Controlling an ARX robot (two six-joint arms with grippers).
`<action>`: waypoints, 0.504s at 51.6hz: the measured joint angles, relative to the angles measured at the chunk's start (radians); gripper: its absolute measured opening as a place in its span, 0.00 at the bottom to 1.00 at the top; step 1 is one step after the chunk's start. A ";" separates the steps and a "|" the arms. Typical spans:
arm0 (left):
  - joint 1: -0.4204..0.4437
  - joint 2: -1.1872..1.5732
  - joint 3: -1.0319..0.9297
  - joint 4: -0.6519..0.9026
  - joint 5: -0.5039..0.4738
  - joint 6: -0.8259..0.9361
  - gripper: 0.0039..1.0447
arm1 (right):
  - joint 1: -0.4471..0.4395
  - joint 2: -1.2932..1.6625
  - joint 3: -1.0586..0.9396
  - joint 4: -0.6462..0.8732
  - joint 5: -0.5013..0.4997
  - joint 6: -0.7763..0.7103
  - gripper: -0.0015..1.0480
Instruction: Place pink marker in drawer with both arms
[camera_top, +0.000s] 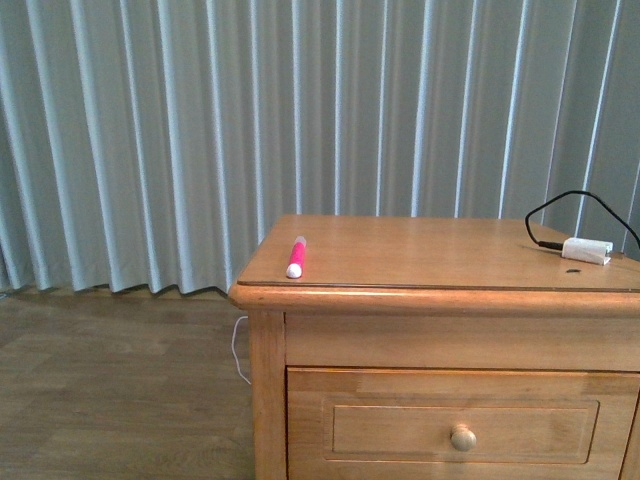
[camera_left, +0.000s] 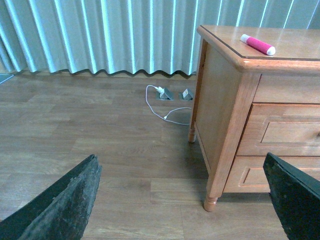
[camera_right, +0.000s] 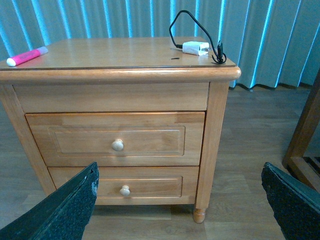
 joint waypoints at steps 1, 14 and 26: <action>0.000 0.000 0.000 0.000 0.000 0.000 0.94 | 0.000 0.000 0.000 0.000 0.000 0.000 0.91; 0.000 0.000 0.000 0.000 0.000 0.000 0.94 | 0.000 0.000 0.000 0.000 0.000 0.000 0.91; 0.000 0.000 0.000 0.000 0.000 0.000 0.94 | 0.000 0.000 0.000 0.000 0.000 0.000 0.91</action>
